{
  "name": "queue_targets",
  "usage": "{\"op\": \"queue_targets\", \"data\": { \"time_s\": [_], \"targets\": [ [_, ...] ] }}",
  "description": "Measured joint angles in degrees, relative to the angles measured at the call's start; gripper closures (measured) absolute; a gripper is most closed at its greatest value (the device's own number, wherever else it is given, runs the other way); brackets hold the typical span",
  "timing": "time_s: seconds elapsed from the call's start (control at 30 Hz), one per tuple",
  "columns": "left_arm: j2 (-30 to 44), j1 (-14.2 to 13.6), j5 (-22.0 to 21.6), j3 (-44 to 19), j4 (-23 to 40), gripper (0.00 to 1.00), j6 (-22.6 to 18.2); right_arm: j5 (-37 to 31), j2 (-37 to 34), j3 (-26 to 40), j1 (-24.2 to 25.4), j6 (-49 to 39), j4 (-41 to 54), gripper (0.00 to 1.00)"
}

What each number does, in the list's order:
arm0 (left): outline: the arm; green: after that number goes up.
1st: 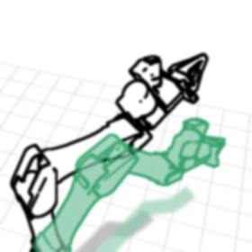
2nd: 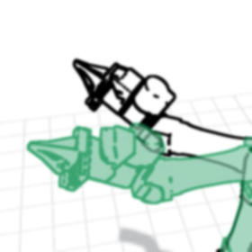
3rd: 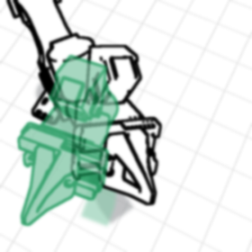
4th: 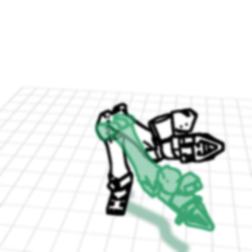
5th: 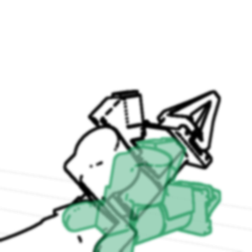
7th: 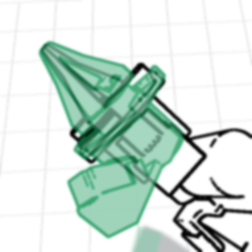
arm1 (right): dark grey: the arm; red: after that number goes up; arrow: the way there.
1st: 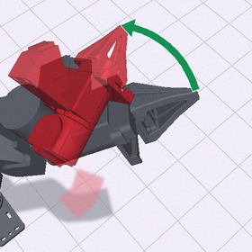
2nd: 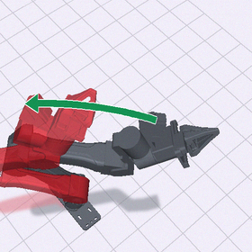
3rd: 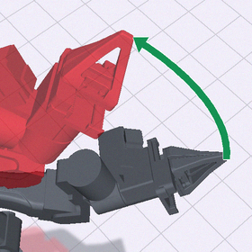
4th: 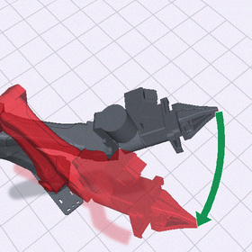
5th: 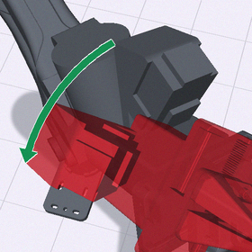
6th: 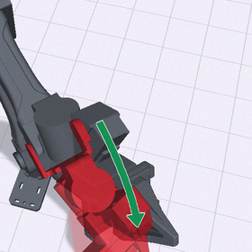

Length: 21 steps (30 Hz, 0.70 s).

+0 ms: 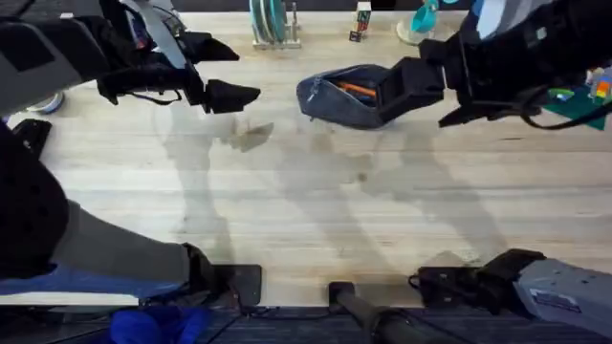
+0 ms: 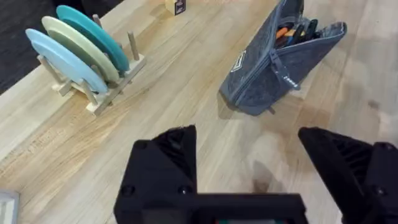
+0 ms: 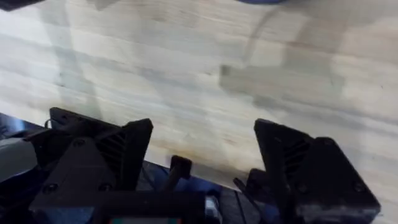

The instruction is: Unzip the bag, pick up the pens from the table one at a time and place them inside, then zip the bag closed.

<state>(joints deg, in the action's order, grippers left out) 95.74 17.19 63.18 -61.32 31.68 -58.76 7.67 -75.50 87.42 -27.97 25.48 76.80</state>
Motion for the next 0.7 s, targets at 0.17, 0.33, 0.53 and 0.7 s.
{"op": "queue_targets", "data": {
  "time_s": [0.17,0.33,0.53,0.7],
  "targets": [
    [0.0,0.0,0.0,0.0,0.0,0.008,0.0,-0.8,-3.1,2.7,0.0,1.0,1.5,0.005],
    [0.0,0.0,0.0,0.0,0.0,0.008,0.0,-2.1,-8.9,6.6,-0.8,1.6,1.5,0.006],
    [0.0,0.0,0.0,0.0,0.0,0.008,0.0,-4.1,-15.6,12.6,-2.4,2.4,2.0,0.005],
    [0.0,0.0,0.0,0.0,0.0,0.008,0.0,-5.1,-19.4,17.2,-3.3,3.3,2.5,0.005]
  ]
}}
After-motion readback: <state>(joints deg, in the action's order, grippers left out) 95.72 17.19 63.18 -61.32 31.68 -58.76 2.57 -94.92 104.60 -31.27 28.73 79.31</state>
